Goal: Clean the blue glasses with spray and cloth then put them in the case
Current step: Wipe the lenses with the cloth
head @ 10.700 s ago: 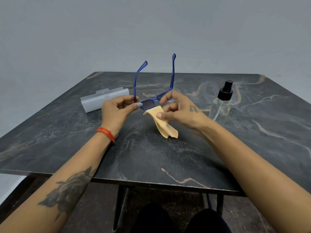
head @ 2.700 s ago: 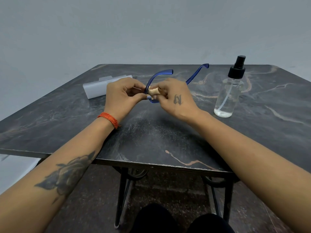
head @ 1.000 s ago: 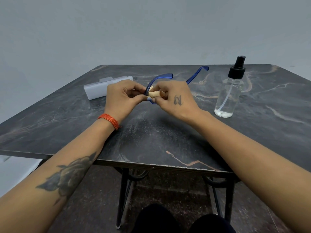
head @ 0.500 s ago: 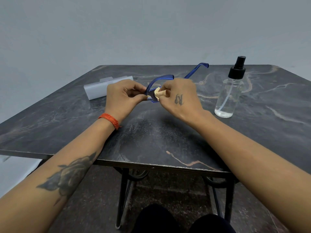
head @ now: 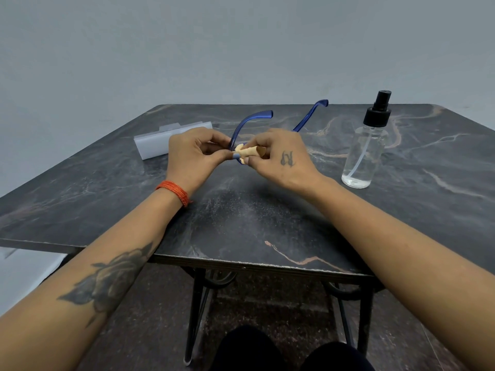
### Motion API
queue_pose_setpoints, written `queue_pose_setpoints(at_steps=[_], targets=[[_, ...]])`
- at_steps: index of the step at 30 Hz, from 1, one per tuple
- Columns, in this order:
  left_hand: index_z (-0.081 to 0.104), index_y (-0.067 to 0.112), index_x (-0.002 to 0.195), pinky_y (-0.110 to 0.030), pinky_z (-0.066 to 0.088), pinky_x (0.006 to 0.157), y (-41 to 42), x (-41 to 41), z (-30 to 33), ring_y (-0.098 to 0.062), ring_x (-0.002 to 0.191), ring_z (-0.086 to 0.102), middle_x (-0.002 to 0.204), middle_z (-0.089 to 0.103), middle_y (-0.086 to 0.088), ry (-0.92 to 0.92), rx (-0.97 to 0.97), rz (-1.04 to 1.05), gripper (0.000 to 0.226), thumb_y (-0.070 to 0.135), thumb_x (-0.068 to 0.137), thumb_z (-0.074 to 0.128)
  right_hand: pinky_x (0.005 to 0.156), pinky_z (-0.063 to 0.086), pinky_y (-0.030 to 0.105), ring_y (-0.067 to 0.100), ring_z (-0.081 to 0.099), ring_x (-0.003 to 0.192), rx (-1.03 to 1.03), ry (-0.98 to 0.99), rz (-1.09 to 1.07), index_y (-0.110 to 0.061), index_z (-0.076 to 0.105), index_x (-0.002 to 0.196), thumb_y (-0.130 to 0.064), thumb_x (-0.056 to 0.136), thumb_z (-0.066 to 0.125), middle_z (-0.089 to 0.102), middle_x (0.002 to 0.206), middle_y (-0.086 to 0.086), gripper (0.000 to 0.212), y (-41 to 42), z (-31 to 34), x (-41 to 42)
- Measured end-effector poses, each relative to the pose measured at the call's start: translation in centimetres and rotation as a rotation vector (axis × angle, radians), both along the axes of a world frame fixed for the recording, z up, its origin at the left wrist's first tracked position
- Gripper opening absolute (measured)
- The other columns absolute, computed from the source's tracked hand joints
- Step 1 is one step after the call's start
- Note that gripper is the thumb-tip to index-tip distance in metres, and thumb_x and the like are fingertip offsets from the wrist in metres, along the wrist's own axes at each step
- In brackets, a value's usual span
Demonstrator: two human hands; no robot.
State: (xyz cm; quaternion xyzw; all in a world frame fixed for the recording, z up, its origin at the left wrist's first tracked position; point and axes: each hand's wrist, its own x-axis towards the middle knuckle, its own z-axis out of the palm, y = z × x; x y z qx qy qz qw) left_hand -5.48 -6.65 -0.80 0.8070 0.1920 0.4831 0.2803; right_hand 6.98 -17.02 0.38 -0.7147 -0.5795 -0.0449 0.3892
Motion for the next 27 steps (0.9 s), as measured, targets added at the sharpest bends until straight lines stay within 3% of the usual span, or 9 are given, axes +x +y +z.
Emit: queue_pose_setpoints(at_steps=[5,8,11,17,27], targets=[[0.068,0.014,0.081,-0.013,0.053,0.069,0.11,0.01,0.12,-0.006,0.073,0.067,0.081,0.068,-0.003,0.000,-0.023,0.016,0.020,0.010,0.066,0.080,0.050,0.028,0.018,0.008,0.041,0.059,0.013,-0.103,-0.082,-0.017,0.073,0.086,-0.026,0.080,0.060,0.053,0.070,-0.003,0.017,-0.32,0.20,0.05],[0.068,0.014,0.081,-0.012,0.052,0.069,0.05,0.01,0.14,-0.004,0.072,0.067,0.081,0.069,-0.002,0.000,-0.049,0.008,0.021,0.011,0.065,0.081,0.053,0.024,0.022,0.016,0.046,0.072,0.022,-0.240,-0.149,-0.014,0.071,0.090,-0.024,0.083,0.056,0.054,0.077,0.002,0.019,-0.42,0.12,0.13],[0.069,0.013,0.082,-0.013,0.053,0.069,-0.13,0.01,0.17,-0.010,0.074,0.068,0.081,0.070,-0.004,0.002,-0.080,-0.015,0.021,0.011,0.065,0.081,0.066,0.025,0.025,0.020,0.046,0.086,0.026,-0.313,-0.138,-0.012,0.070,0.098,-0.020,0.086,0.054,0.060,0.089,0.007,0.021,-0.31,0.01,0.11],[0.069,0.016,0.084,-0.017,0.055,0.072,-0.34,-0.14,0.37,-0.010,0.075,0.069,0.082,0.070,-0.002,0.018,-0.103,-0.030,0.022,0.015,0.065,0.080,0.071,0.032,0.024,0.021,0.055,0.092,0.053,-0.211,-0.026,-0.016,0.070,0.102,-0.021,0.086,0.060,0.065,0.095,0.005,0.019,0.31,-0.31,-0.16],[0.070,0.016,0.082,-0.016,0.054,0.071,-0.49,-0.22,0.48,-0.008,0.073,0.068,0.078,0.070,0.000,0.039,-0.161,-0.035,0.021,0.013,0.064,0.081,0.070,0.047,0.024,0.012,0.061,0.076,0.009,-0.074,0.047,-0.020,0.069,0.091,-0.011,0.078,0.063,0.071,0.080,-0.002,0.017,-0.57,0.43,-0.16]])
